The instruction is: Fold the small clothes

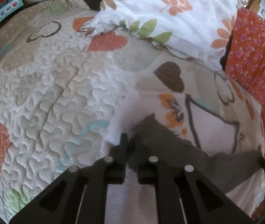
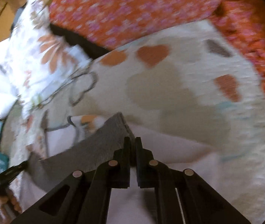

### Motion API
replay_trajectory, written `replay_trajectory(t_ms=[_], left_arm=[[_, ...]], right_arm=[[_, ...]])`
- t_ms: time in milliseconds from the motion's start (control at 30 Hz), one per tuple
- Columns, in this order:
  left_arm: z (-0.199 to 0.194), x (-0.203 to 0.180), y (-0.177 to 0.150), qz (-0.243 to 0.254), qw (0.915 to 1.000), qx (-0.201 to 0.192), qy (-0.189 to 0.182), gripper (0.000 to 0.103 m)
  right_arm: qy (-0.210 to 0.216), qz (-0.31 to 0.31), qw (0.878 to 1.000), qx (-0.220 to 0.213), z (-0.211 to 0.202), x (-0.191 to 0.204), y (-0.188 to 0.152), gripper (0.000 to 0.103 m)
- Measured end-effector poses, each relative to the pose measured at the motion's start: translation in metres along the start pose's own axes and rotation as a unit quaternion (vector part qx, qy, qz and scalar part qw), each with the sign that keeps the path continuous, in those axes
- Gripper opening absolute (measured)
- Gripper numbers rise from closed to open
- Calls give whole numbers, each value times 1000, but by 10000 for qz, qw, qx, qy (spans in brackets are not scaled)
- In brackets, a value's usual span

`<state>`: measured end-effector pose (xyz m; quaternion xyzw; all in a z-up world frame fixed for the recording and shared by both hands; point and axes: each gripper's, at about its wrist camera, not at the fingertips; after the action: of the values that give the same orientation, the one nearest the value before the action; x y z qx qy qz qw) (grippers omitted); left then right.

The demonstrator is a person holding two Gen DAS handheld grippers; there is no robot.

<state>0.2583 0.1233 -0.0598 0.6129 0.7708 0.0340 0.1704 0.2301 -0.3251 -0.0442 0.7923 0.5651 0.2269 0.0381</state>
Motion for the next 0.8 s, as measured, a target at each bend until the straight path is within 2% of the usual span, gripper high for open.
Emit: replay_trajectory(t_ms=[33, 100, 133, 200, 267, 300, 333, 367, 400, 500, 567, 700, 800], left_arm=[[1, 2, 0, -25, 10000, 32, 29, 12], [4, 6, -1, -43, 9999, 95, 62, 29], [4, 7, -2, -48, 9999, 100, 62, 33], [0, 8, -5, -28, 9999, 54, 120, 46], [-3, 8, -9, 30, 9998, 12, 196, 54], [-5, 8, -10, 46, 9998, 1, 187, 58], [-7, 9, -13, 55, 9999, 9, 130, 59], [-8, 10, -14, 62, 9999, 27, 78, 59], [-10, 11, -16, 72, 10000, 51, 24, 60], [-14, 14, -21, 90, 9999, 77, -77, 60], [-17, 17, -24, 107, 9999, 62, -113, 60], [-24, 22, -32, 110, 9998, 31, -158, 61], [-28, 28, -38, 51, 9995, 73, -317, 61]], right_arm=[[-73, 22, 9999, 70, 2, -4, 0, 5], [-159, 22, 9995, 278, 11, -9, -2, 6], [-135, 30, 9994, 323, 13, -10, -3, 6], [-154, 73, 9993, 330, 13, -13, -3, 9], [-198, 142, 9993, 293, 9, -18, -2, 12], [-167, 191, 9993, 259, 5, -19, -3, 17], [-103, 224, 9994, 243, 3, -21, -4, 22], [12, 235, 9994, 258, 0, -22, -5, 35], [196, 218, 9991, 307, -2, -22, -8, 43], [551, 106, 9971, 509, -5, -21, -21, 43], [640, 36, 9960, 628, -6, -19, -33, 43], [546, -74, 9975, 452, -22, -17, -57, 43], [477, -272, 9973, 478, -26, -11, -76, 43]])
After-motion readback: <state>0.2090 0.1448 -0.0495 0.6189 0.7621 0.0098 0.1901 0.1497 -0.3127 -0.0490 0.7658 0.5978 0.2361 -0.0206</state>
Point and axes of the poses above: each gripper's, at about its wrist camera, not at the fingertips, and z roughly the way its jaws point, x to its left, y to its top, and after that the axes turned 14 degrees about x, right-handed
